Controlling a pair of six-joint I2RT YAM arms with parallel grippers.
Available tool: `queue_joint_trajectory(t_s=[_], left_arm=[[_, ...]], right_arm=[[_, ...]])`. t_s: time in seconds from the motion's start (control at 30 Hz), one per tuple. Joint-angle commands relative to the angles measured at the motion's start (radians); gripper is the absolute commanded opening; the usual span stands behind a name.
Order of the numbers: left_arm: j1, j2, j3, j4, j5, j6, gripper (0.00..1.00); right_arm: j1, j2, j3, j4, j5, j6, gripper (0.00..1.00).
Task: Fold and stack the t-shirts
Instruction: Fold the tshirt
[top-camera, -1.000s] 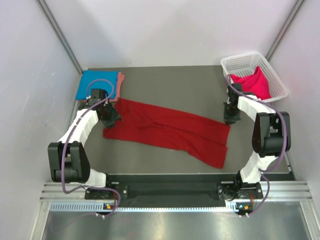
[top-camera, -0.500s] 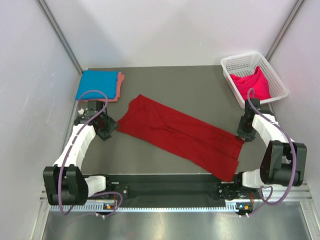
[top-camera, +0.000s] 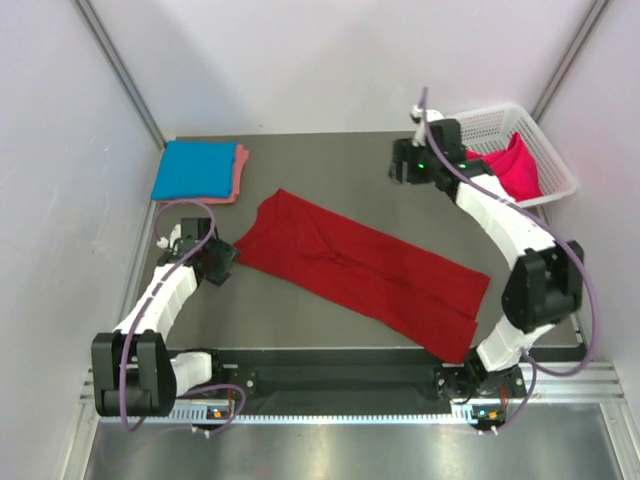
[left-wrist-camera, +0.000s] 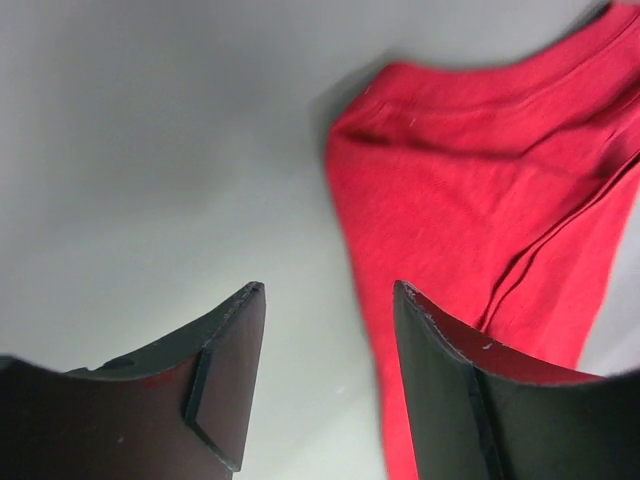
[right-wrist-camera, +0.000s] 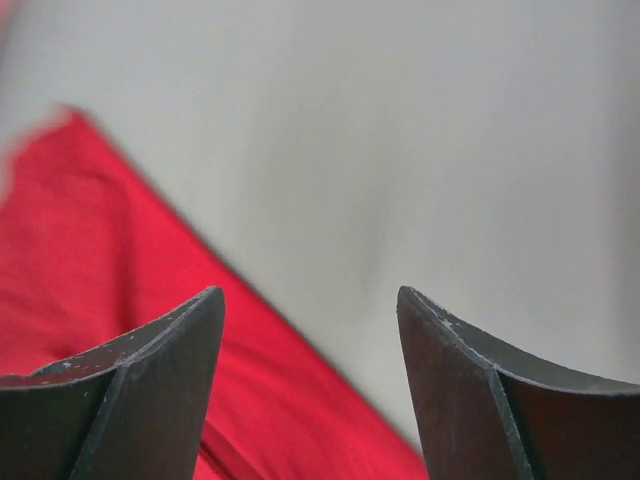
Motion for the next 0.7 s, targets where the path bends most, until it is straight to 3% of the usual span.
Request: queue_joint_trajectory(t_s=[0.0,0.23,0.5,0.67], left_arm=[[0.004,0.014,-0.034,0.139,-0.051,-0.066,0.59],[0.004,0.08,-0.074,0.19,-0.111,-0.1,0.55],[0.002,0.132,-0.101,0.296,-0.096,-0.109,0.55],[0.002,0.195,-0.098,0.342,-0.065,-0.126,0.54]], right_arm=[[0.065,0.12,0.165,0.196,-0.179,-0.041,0.7],[0.145,0.513,0.533,0.188,-0.45,-0.044,0.66],[0.198,0.808,0.778,0.204,-0.535,0.042,0.64],[0.232,0.885,0.846,0.197,-0.518,0.044,0.6]])
